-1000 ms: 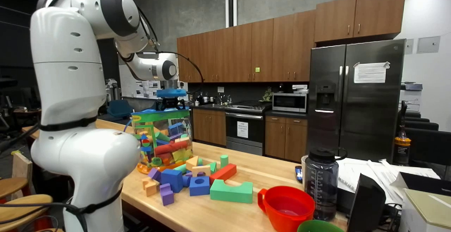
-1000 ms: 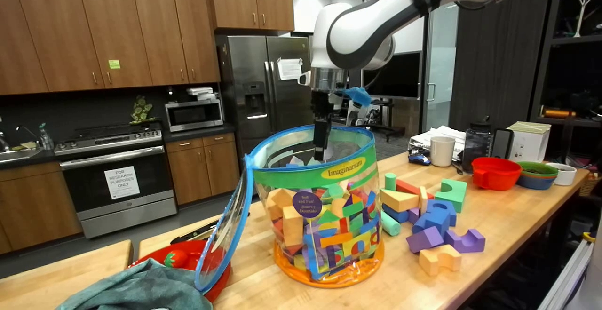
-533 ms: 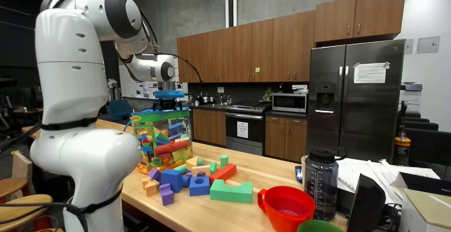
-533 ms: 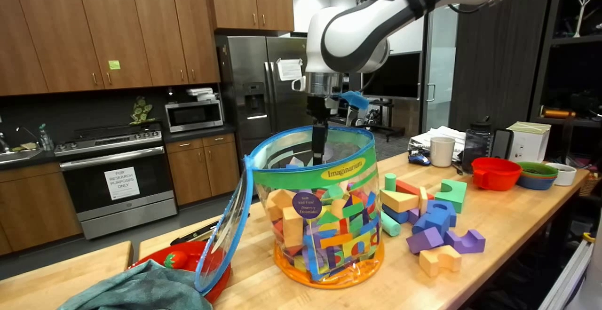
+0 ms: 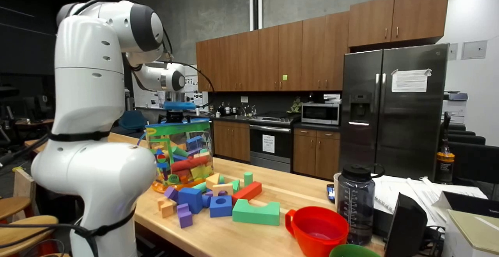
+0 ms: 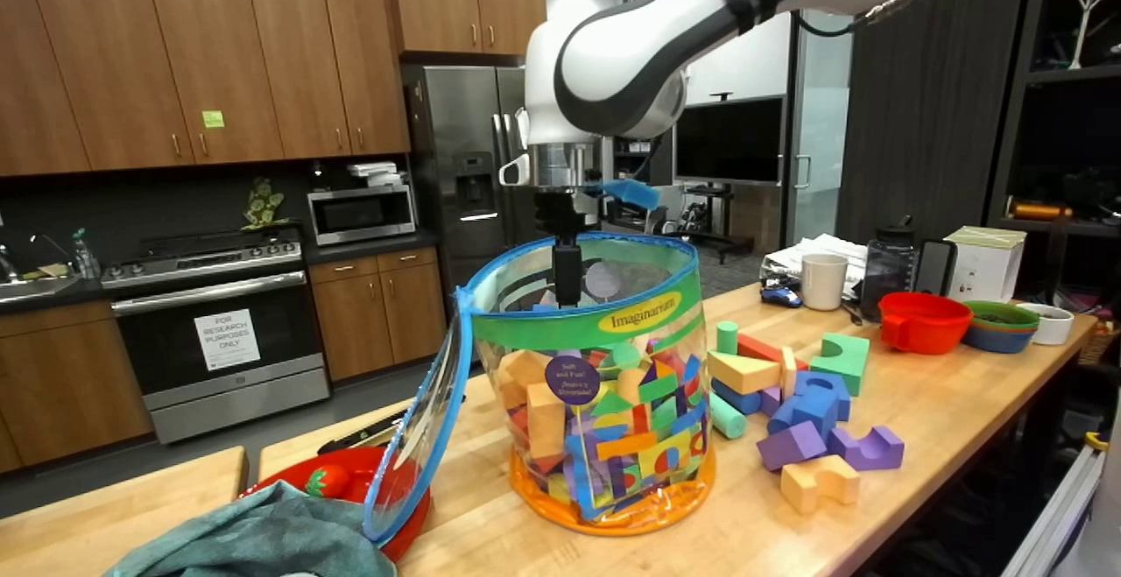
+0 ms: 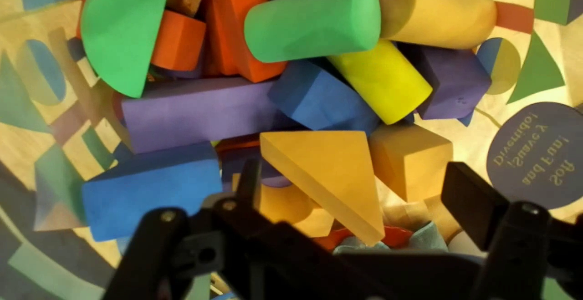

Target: Take the yellow block out of the bag

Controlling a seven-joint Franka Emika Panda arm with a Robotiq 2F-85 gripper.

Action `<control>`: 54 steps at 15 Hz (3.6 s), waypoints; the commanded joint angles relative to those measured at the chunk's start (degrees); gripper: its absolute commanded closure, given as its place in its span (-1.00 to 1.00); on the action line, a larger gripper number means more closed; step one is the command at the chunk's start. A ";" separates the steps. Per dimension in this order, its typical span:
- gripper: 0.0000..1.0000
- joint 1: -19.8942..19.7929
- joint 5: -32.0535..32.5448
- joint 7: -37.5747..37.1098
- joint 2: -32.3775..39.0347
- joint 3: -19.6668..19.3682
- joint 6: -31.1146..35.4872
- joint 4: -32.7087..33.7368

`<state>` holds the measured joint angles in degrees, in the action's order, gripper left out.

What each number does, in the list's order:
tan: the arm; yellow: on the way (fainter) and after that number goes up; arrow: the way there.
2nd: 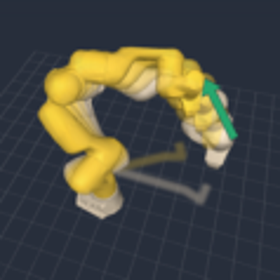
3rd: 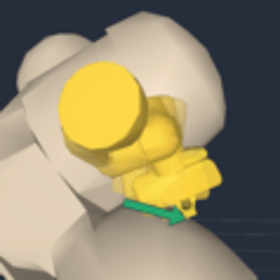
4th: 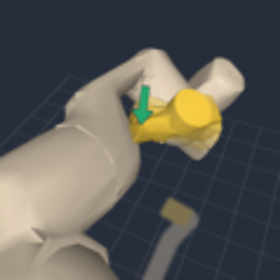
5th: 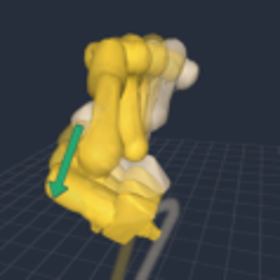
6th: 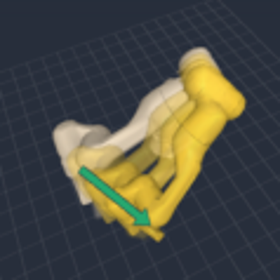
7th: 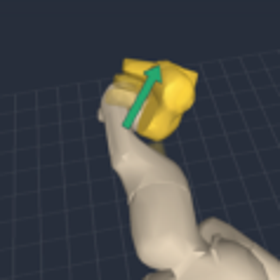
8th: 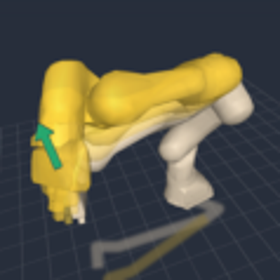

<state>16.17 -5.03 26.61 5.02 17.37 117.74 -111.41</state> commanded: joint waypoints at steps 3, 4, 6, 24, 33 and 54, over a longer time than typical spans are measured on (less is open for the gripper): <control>-1.00 0.00 -5.12 -0.33 0.58 0.98 2.37 -1.97; -1.00 -0.06 -6.21 -0.19 0.54 1.08 2.87 -2.37; -1.00 -0.10 -7.98 0.04 0.76 1.25 3.58 -2.76; -1.00 -0.48 -10.19 2.98 1.53 2.08 20.66 -8.79; -1.00 -0.86 -21.56 5.60 2.15 5.51 37.34 -14.31; -1.00 -2.39 -10.01 4.32 -0.35 1.67 20.03 -9.22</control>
<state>13.58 -14.93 31.20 5.81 19.32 139.76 -120.67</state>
